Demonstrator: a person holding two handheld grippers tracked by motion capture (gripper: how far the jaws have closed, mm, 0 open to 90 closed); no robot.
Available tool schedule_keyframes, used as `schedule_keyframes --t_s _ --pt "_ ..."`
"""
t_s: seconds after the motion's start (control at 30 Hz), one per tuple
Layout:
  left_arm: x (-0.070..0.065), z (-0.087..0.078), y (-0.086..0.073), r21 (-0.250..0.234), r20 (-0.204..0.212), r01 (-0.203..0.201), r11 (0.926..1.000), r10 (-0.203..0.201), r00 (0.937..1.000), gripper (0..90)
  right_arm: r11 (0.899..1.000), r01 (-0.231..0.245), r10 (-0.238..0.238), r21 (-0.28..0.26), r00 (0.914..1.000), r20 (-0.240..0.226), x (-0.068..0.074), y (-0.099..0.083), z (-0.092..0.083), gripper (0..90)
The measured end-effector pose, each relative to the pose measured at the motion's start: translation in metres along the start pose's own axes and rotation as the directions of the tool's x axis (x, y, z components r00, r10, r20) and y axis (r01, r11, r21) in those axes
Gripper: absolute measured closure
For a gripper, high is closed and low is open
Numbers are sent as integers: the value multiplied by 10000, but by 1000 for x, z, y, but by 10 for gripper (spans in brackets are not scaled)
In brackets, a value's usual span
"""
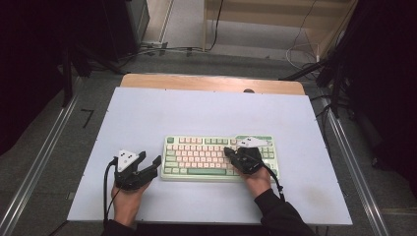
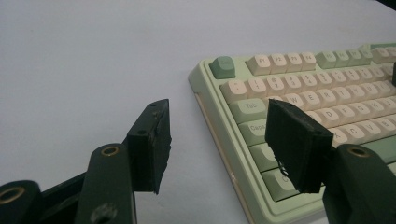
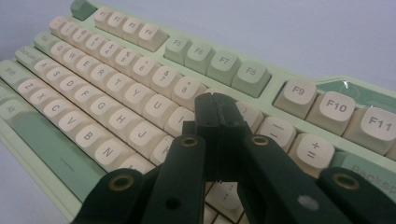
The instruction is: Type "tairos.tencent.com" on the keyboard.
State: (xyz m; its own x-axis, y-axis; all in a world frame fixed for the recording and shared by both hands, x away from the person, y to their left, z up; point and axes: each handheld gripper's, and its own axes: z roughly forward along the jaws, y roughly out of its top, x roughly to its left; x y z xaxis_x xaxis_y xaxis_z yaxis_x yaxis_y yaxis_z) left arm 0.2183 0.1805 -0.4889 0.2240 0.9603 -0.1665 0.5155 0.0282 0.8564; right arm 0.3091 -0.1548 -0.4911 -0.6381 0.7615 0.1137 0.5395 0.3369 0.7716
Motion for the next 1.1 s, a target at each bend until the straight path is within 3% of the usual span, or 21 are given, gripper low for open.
schedule_keyframes --t_s 0.43,0.53,0.6,0.7,0.8,1.0,1.1 --pt "-1 0 0 30 41 -68 10000 68 10000 412 9999 -136 137 84 9998 -143 -1 0 1 874" --pt "0 1 0 31 47 -70 10000 70 10000 412 9992 -328 323 -227 9992 -221 -2 1 -4 815" --pt "-1 1 1 33 60 -77 10000 77 10000 416 9983 -411 402 -407 9989 -225 -3 2 -6 677" --pt "-2 1 1 -31 169 -115 9999 115 9998 508 9949 -643 619 -778 9975 -330 -6 4 -10 440" --pt "-3 2 2 -32 472 -174 9998 175 9987 633 9911 -933 903 -954 9953 -354 -10 4 -13 325" --pt "-8 5 4 115 973 -427 9990 413 9944 888 9905 -1035 1031 -908 9946 -97 -14 2 -15 287" --pt "-11 8 6 195 1127 -584 9981 558 9921 900 9910 -1046 1046 -831 9945 -39 -15 0 -16 282"
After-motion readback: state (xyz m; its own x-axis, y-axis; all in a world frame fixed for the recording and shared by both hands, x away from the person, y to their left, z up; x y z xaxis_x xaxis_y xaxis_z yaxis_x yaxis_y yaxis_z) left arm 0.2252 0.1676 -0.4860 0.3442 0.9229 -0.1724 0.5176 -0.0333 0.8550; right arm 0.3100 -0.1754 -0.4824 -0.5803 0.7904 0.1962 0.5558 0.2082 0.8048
